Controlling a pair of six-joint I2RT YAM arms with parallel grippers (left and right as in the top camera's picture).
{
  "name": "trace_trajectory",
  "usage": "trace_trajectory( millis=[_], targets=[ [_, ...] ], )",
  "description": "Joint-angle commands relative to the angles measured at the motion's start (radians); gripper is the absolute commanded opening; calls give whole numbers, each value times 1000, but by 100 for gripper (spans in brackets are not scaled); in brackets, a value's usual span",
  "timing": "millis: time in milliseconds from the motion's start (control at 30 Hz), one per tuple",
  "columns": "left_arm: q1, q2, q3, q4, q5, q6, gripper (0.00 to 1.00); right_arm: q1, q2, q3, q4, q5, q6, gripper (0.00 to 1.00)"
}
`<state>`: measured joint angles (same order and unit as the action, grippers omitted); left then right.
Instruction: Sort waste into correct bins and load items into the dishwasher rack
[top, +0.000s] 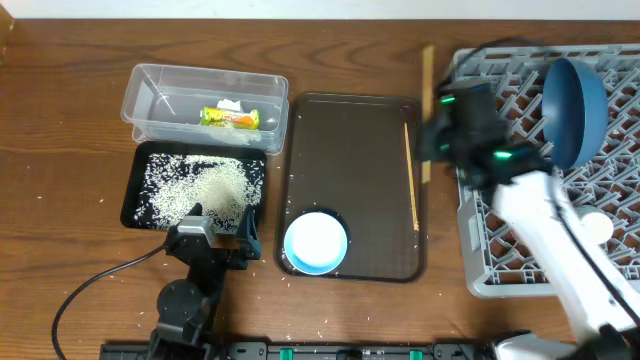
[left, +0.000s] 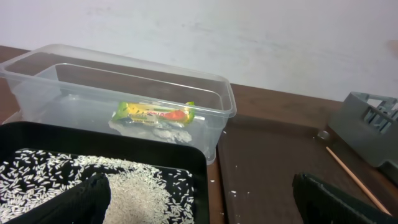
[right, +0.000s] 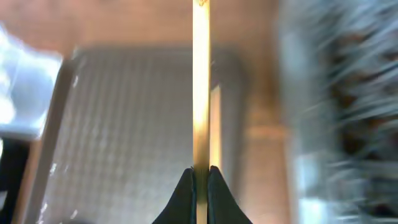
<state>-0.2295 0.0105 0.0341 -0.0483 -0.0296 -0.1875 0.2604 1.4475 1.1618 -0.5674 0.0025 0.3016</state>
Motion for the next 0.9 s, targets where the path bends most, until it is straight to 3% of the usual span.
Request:
trace_trajectory(
  millis=[0,267,333,467,633,733,867],
  targets=[
    [6,-6,-30,-20,-5,-12,96,-104,-7,2,-4,8,-143,1],
    [6,-6,-30,-20,-5,-12,96,-228,102,2,18,24,-296,1],
    [6,-6,-30,-20,-5,-12,96,-223,127,2,18,87,-296,15],
    [6,-6,-30,-20,-5,-12,96,-190,112,2,9,75,-295,20],
    [6,-6,-30,-20,-5,-12,96,-67,59,2,-45,-48,-164,33],
    [6,-6,-30,-20,-5,-12,96,32,76,0,-84,-19,-77,42],
    [6,-6,-30,-20,-5,-12,96,141,153,-2,-102,107,39,43]
  ],
)
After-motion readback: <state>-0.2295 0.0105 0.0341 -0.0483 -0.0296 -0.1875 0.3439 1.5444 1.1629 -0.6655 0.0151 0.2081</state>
